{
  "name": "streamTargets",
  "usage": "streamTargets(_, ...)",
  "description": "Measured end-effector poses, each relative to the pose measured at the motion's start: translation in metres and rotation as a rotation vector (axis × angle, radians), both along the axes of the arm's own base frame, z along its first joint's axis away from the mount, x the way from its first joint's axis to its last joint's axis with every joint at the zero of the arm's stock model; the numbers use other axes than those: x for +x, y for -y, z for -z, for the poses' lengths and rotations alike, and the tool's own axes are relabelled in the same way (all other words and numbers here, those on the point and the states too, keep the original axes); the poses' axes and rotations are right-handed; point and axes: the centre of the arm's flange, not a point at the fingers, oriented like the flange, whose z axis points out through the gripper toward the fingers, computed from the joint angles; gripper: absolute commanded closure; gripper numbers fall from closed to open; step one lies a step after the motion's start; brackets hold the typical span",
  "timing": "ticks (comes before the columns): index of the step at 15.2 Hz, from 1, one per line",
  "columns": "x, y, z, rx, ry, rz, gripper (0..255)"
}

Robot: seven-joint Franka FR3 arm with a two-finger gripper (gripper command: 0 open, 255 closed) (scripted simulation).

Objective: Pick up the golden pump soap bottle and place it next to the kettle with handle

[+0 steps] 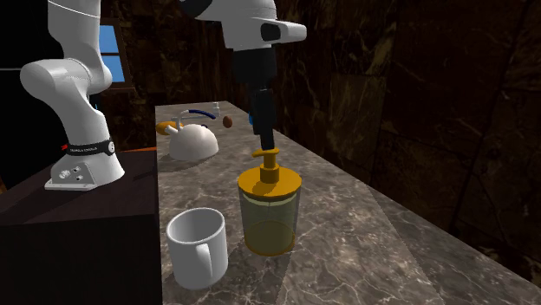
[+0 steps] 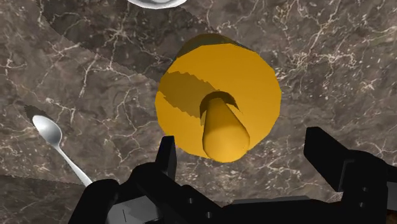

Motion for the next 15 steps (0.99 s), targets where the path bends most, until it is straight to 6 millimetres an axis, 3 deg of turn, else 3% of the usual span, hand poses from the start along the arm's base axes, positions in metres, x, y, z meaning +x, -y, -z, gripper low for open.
streamTargets(8,0.008,0.006,0.038,-0.001,0.002,0.000,0)
streamTargets(14,0.009,0.006,0.041,-0.001,0.002,0.000,0)
streamTargets(15,0.009,0.006,0.041,-0.001,0.002,0.000,255)
